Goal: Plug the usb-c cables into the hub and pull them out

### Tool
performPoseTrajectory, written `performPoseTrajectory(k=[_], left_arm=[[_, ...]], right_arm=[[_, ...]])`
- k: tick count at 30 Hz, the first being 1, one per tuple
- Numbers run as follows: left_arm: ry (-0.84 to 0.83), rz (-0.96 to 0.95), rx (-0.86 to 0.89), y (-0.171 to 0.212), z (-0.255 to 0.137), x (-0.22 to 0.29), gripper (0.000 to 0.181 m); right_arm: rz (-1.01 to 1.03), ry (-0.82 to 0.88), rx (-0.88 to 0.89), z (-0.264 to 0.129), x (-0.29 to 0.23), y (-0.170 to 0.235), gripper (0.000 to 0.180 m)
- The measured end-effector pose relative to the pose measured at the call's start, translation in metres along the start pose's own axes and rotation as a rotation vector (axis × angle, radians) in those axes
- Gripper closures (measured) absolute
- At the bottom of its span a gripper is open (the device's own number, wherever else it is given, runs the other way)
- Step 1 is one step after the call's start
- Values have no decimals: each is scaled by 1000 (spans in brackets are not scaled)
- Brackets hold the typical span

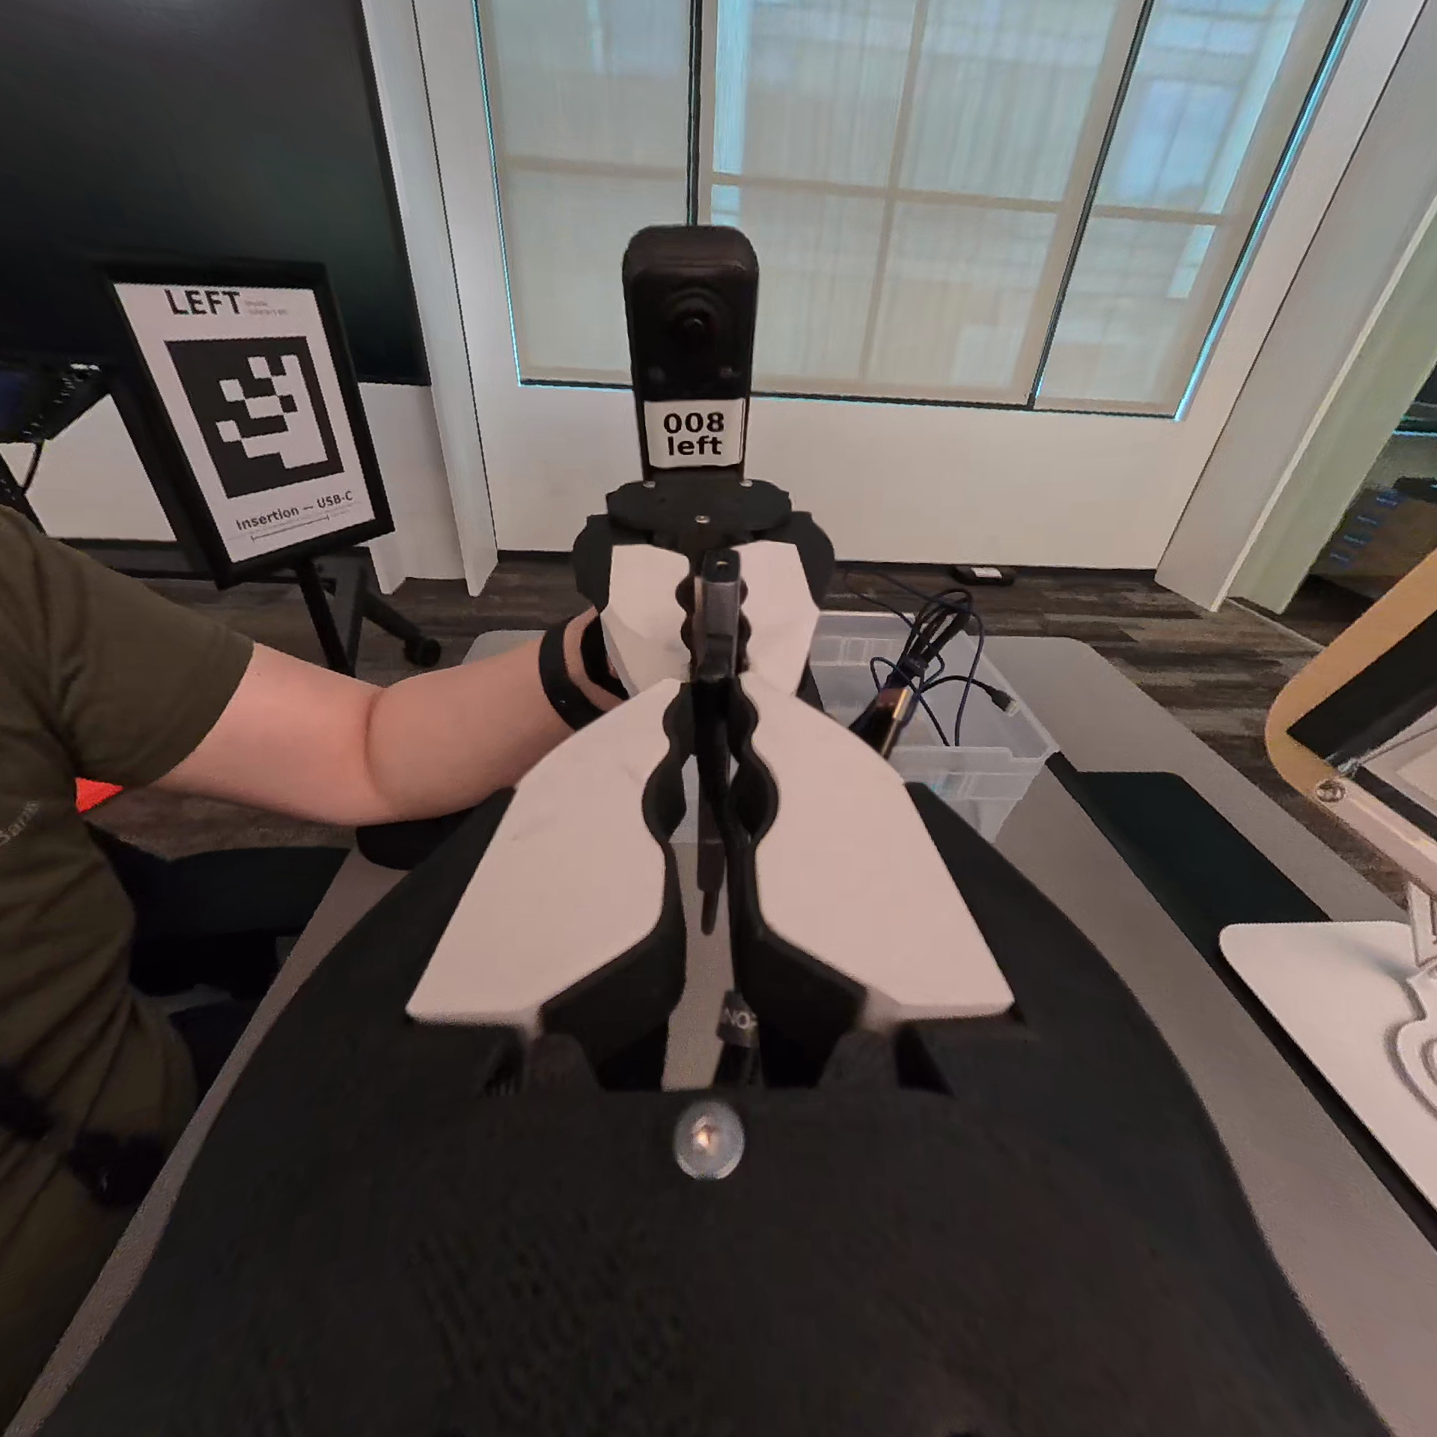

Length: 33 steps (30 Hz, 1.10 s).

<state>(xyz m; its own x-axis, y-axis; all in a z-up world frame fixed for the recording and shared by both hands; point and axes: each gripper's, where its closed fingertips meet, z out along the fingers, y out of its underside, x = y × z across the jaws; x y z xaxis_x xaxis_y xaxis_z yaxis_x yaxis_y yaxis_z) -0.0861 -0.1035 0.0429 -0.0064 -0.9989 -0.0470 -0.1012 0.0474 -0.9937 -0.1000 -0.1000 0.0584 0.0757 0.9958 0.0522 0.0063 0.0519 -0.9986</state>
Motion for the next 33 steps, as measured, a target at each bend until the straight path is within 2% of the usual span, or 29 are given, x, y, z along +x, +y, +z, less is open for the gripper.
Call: performPoseTrajectory(k=[13, 19, 33], left_arm=[[17, -58, -4, 0, 0, 0, 171], [70, -138, 99, -14, -7, 1, 171], [61, -137, 24, -8, -11, 0, 171]], right_arm=[[119, -17, 34, -1, 5, 0, 172], [60, -11, -17, 3, 0, 5, 172], [79, -29, 15, 7, 1, 7, 171]])
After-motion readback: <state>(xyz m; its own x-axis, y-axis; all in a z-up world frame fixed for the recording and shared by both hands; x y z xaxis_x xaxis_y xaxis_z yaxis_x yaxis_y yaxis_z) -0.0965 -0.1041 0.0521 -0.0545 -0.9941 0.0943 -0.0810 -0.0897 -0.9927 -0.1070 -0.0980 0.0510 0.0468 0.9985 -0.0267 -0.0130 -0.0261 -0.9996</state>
